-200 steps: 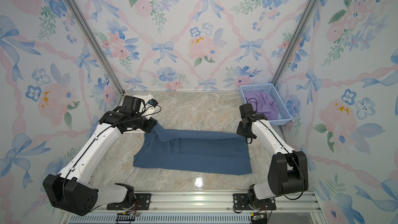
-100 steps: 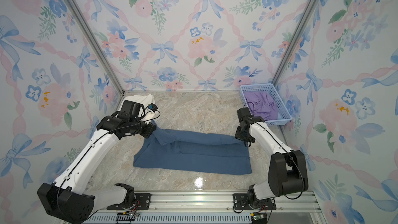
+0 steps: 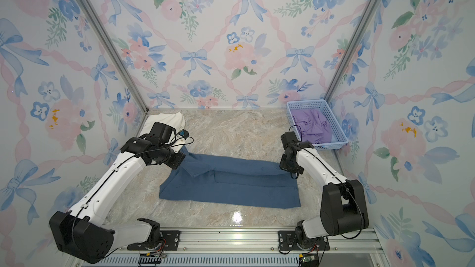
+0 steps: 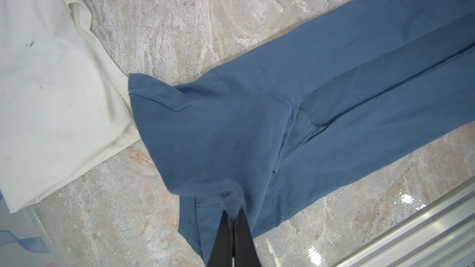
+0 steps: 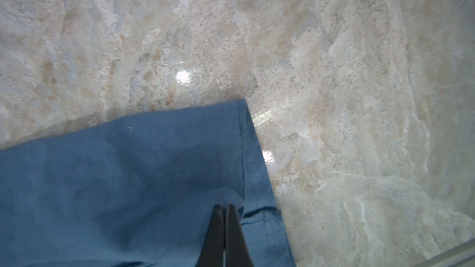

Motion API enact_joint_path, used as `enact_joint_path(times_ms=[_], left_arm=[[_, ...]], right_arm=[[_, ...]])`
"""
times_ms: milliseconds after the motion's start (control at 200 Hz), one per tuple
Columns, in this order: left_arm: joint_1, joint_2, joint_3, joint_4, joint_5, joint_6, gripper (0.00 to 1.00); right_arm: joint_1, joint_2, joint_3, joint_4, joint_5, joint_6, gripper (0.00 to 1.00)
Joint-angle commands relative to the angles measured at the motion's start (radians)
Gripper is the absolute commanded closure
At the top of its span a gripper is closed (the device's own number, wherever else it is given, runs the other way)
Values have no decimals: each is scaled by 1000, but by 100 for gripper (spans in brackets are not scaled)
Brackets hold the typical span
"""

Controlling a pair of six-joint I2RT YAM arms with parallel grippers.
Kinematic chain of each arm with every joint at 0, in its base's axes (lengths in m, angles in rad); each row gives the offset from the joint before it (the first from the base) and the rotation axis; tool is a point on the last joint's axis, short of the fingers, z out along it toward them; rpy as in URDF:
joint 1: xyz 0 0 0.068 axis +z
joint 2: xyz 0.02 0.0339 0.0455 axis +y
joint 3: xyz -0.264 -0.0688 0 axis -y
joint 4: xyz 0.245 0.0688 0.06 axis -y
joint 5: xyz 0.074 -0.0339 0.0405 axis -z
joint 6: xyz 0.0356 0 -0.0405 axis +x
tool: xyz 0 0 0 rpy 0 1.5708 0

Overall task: Fold and stack t-shirts
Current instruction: Fold the T-shirt, then adjust the T-shirt at the center of the board.

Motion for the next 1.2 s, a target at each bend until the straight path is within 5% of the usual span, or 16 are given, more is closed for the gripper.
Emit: enact_joint_path(times_ms=[0, 495, 575, 630, 935, 1195], left_arm=[[-10, 5, 47, -68, -30, 52, 100], [-53, 10, 2, -197, -51, 161, 100], [-71, 14, -36, -195, -83, 164, 72], [-71, 22, -55, -189, -98, 167, 64], [-71, 117, -28, -94, -297, 169, 53], [-70, 387, 80, 45, -195, 137, 55]], right_arm=[[-9, -37, -14, -14, 11, 22, 98], [-22, -43, -47, 8, 0, 28, 97], [-20, -39, -50, 7, -5, 30, 83], [-16, -35, -53, 7, -7, 32, 72], [18, -107, -62, 0, 7, 54, 63], [70, -38, -34, 44, -60, 60, 67]])
